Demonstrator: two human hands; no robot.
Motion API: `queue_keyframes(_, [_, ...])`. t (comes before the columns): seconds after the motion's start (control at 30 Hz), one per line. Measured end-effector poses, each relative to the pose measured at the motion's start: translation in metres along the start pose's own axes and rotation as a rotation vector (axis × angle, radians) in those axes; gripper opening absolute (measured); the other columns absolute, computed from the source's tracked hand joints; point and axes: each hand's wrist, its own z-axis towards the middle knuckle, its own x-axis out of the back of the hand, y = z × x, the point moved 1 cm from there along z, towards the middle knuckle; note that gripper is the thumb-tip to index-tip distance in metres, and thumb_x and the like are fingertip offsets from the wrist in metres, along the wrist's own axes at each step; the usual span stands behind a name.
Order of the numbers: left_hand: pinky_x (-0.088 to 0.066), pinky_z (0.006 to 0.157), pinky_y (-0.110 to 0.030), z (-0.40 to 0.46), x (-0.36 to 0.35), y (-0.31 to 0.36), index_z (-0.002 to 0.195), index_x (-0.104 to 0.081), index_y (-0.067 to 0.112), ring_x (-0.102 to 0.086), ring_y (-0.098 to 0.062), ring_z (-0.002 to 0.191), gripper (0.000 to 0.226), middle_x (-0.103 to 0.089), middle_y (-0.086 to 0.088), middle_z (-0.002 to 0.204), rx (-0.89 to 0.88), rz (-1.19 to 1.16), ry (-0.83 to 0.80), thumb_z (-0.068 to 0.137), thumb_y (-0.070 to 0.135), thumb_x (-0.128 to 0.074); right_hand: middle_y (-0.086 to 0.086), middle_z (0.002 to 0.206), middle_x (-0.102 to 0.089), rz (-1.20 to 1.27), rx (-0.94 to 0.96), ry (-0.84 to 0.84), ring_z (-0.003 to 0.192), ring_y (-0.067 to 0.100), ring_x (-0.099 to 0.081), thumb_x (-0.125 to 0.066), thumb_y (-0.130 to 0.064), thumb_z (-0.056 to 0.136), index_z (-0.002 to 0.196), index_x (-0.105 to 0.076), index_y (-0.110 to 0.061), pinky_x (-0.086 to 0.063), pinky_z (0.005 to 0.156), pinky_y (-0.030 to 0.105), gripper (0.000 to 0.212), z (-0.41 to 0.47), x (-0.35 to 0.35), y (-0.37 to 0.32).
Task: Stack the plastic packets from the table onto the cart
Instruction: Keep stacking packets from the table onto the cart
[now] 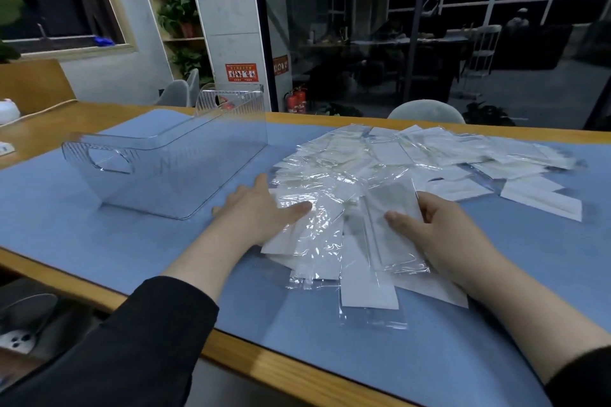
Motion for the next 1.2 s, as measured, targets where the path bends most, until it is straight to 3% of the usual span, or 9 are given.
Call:
queue_keyframes(0.23, [-0.042, 0.109, -0.051, -0.005, 0.002, 0.011, 0.158, -0.015, 0.032, -0.045, -0.033, 0.137, 0.114, -0.041, -0.006, 0.155, -0.028, -0.042, -0.077, 0.067, 0.098, -0.04, -0.005, 0.067, -0.068, 0.049, 0.014, -0.03, 0.053, 0.008, -0.056, -0.068, -0.033, 0.095, 0.091, -0.069, -0.02, -0.04, 0.051, 0.021, 0.014, -0.001, 0.0, -0.002])
queue_keyframes(0.33, [-0.04, 0.109, -0.039, -0.005, 0.003, 0.018, 0.159, -0.015, 0.032, -0.042, -0.029, 0.141, 0.102, -0.037, -0.004, 0.158, -0.064, -0.158, -0.097, 0.079, 0.079, -0.059, -0.005, 0.076, -0.073, 0.041, 0.008, -0.029, 0.061, 0.013, -0.063, -0.069, -0.035, 0.094, 0.093, -0.07, -0.023, -0.045, 0.059, 0.028, 0.012, 0.0, 0.001, -0.001])
queue_keyframes(0.47, [-0.037, 0.088, -0.025, -0.015, 0.002, 0.026, 0.159, -0.016, 0.037, -0.051, -0.021, 0.125, 0.093, -0.042, -0.002, 0.153, -0.138, -0.249, -0.117, 0.086, 0.05, -0.073, 0.0, 0.084, -0.076, 0.057, 0.006, -0.028, 0.08, 0.027, -0.072, -0.07, -0.035, 0.093, 0.096, -0.071, -0.023, -0.052, 0.07, 0.036, 0.012, 0.0, 0.002, -0.001])
queue_keyframes(0.6, [-0.048, 0.097, -0.032, -0.027, -0.006, 0.032, 0.156, -0.02, 0.043, -0.054, -0.02, 0.12, 0.095, -0.045, 0.001, 0.147, -0.204, -0.168, -0.128, 0.081, 0.045, -0.077, -0.003, 0.085, -0.077, 0.07, -0.007, -0.032, 0.082, 0.023, -0.074, -0.07, -0.034, 0.093, 0.097, -0.071, -0.023, -0.057, 0.079, 0.043, 0.012, 0.001, 0.002, -0.001])
queue_keyframes(0.73, [-0.045, 0.104, -0.038, -0.03, -0.012, 0.035, 0.152, -0.031, 0.042, -0.053, -0.024, 0.127, 0.088, -0.049, 0.003, 0.148, -0.26, -0.103, -0.04, 0.079, 0.051, -0.078, -0.008, 0.082, -0.076, 0.056, -0.009, -0.025, 0.079, 0.018, -0.073, -0.069, -0.034, 0.093, 0.096, -0.07, -0.024, -0.053, 0.071, 0.033, 0.011, -0.001, 0.002, -0.001])
queue_keyframes(0.9, [-0.054, 0.061, -0.035, -0.036, 0.0, 0.041, 0.144, -0.039, 0.048, -0.067, -0.022, 0.077, 0.073, -0.06, 0.009, 0.115, -0.313, -0.3, 0.022, 0.084, 0.034, -0.079, -0.004, 0.085, -0.076, 0.094, 0.014, 0.003, 0.08, 0.023, -0.073, -0.069, -0.033, 0.094, 0.098, -0.071, -0.025, -0.056, 0.072, 0.038, 0.009, -0.001, 0.003, -0.004])
queue_keyframes(0.97, [-0.056, 0.065, -0.027, -0.038, 0.009, 0.047, 0.142, -0.04, 0.05, -0.068, -0.014, 0.085, 0.072, -0.056, 0.01, 0.118, -0.341, -0.437, 0.086, 0.085, 0.033, -0.08, 0.0, 0.087, -0.076, 0.152, 0.047, 0.083, 0.08, 0.028, -0.072, -0.068, -0.034, 0.094, 0.098, -0.072, -0.026, -0.057, 0.069, 0.04, 0.01, -0.001, 0.007, -0.006])
queue_keyframes(1.07, [-0.038, 0.071, -0.001, -0.04, 0.024, 0.071, 0.146, -0.038, 0.047, -0.051, 0.01, 0.099, 0.078, -0.046, 0.018, 0.123, -0.398, -0.666, 0.184, 0.085, 0.028, -0.082, 0.003, 0.097, -0.077, 0.405, 0.065, 0.207, 0.088, 0.035, -0.072, -0.066, -0.037, 0.094, 0.103, -0.072, -0.029, -0.059, 0.08, 0.056, 0.013, -0.001, 0.021, -0.008])
queue_keyframes(1.2, [-0.038, 0.104, -0.025, -0.044, 0.02, 0.129, 0.153, -0.03, 0.044, -0.041, -0.001, 0.13, 0.087, -0.046, 0.017, 0.142, -0.462, -0.986, 0.192, 0.086, 0.023, -0.082, -0.002, 0.105, -0.077, 0.676, 0.076, 0.254, 0.099, 0.018, -0.073, -0.057, -0.026, 0.102, 0.11, -0.07, -0.02, -0.054, 0.084, 0.041, 0.017, 0.0, 0.056, -0.021])
